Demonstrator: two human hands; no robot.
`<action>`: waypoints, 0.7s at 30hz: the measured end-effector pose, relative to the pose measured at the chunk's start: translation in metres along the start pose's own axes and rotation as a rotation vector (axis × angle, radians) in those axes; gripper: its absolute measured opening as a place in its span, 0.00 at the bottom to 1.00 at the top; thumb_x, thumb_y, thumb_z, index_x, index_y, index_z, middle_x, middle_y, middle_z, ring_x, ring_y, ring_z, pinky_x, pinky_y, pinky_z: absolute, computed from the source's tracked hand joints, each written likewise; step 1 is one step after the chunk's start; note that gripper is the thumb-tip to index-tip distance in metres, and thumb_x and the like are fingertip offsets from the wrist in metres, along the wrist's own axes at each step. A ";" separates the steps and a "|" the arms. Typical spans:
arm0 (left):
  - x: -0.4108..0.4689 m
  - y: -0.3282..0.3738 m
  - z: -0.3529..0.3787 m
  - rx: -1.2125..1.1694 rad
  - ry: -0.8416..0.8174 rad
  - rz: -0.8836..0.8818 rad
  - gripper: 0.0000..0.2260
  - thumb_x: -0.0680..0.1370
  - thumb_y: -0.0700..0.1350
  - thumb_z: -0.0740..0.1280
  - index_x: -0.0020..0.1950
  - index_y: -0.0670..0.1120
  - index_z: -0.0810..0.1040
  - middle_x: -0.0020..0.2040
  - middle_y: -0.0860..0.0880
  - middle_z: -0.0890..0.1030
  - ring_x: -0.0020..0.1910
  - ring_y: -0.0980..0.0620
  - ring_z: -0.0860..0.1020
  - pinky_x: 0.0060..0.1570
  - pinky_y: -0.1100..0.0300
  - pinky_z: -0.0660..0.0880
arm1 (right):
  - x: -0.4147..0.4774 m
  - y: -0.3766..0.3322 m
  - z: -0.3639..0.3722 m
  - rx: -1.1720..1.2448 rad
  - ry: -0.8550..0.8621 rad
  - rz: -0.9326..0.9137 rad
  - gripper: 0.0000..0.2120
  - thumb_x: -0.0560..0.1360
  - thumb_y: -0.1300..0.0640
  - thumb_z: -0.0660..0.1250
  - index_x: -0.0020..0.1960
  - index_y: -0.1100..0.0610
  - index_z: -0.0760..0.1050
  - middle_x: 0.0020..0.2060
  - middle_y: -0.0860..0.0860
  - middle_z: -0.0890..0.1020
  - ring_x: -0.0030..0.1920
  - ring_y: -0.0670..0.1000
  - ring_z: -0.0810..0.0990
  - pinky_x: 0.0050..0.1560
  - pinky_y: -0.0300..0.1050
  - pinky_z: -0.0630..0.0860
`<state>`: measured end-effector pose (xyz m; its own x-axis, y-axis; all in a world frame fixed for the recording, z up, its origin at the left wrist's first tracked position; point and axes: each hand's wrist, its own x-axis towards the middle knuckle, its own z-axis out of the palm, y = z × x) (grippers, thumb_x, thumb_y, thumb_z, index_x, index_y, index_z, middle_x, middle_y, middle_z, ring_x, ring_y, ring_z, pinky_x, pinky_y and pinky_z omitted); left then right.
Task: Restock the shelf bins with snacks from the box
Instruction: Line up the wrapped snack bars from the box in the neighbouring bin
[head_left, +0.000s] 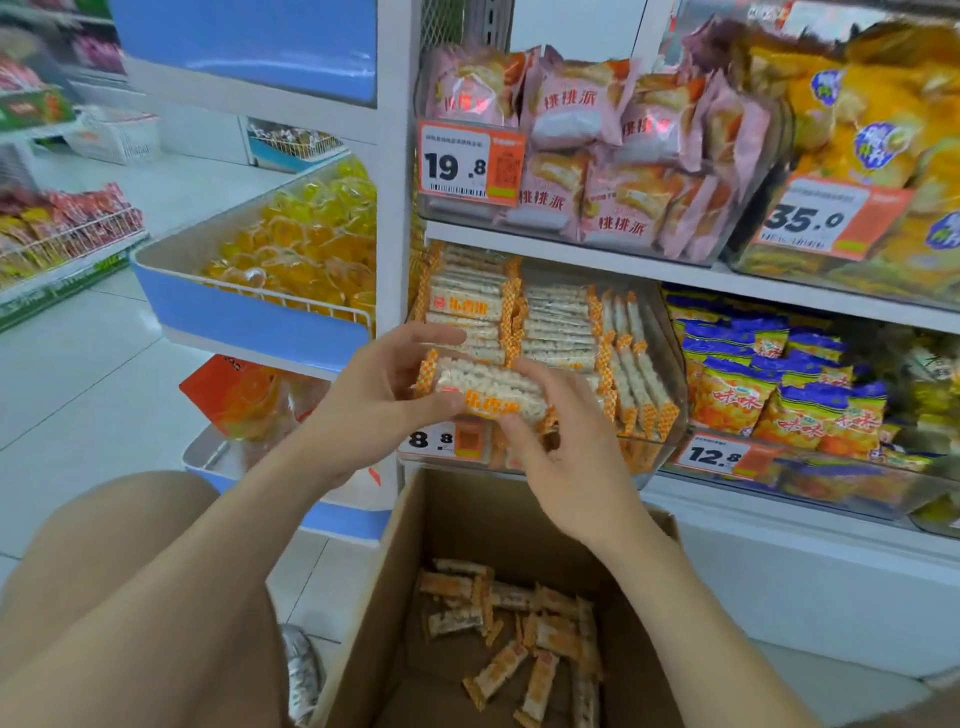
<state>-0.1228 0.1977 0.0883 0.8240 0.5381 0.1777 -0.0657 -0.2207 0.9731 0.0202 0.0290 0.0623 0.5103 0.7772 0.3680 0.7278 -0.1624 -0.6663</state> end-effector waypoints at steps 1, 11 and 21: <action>0.006 -0.002 -0.002 0.047 0.031 0.034 0.20 0.79 0.40 0.75 0.69 0.53 0.78 0.60 0.53 0.85 0.59 0.52 0.84 0.57 0.52 0.83 | 0.010 -0.001 -0.003 -0.043 -0.008 -0.019 0.23 0.85 0.50 0.66 0.78 0.46 0.67 0.68 0.44 0.71 0.58 0.24 0.66 0.57 0.17 0.60; 0.045 -0.037 -0.001 0.688 0.262 -0.109 0.23 0.83 0.45 0.66 0.77 0.46 0.66 0.72 0.44 0.68 0.69 0.40 0.71 0.66 0.47 0.69 | 0.130 0.024 0.031 -0.314 0.111 0.147 0.19 0.85 0.52 0.65 0.75 0.46 0.68 0.69 0.55 0.73 0.69 0.60 0.69 0.68 0.57 0.64; 0.036 -0.041 0.000 0.867 0.229 -0.050 0.16 0.87 0.50 0.59 0.71 0.46 0.76 0.72 0.46 0.72 0.63 0.42 0.78 0.57 0.49 0.75 | 0.154 0.019 0.060 -0.471 0.104 0.037 0.26 0.78 0.68 0.64 0.75 0.55 0.75 0.73 0.65 0.72 0.74 0.66 0.70 0.74 0.60 0.70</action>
<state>-0.0904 0.2266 0.0549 0.6762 0.6918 0.2533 0.4916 -0.6798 0.5443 0.0850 0.1817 0.0672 0.5652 0.7047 0.4289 0.8245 -0.4646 -0.3231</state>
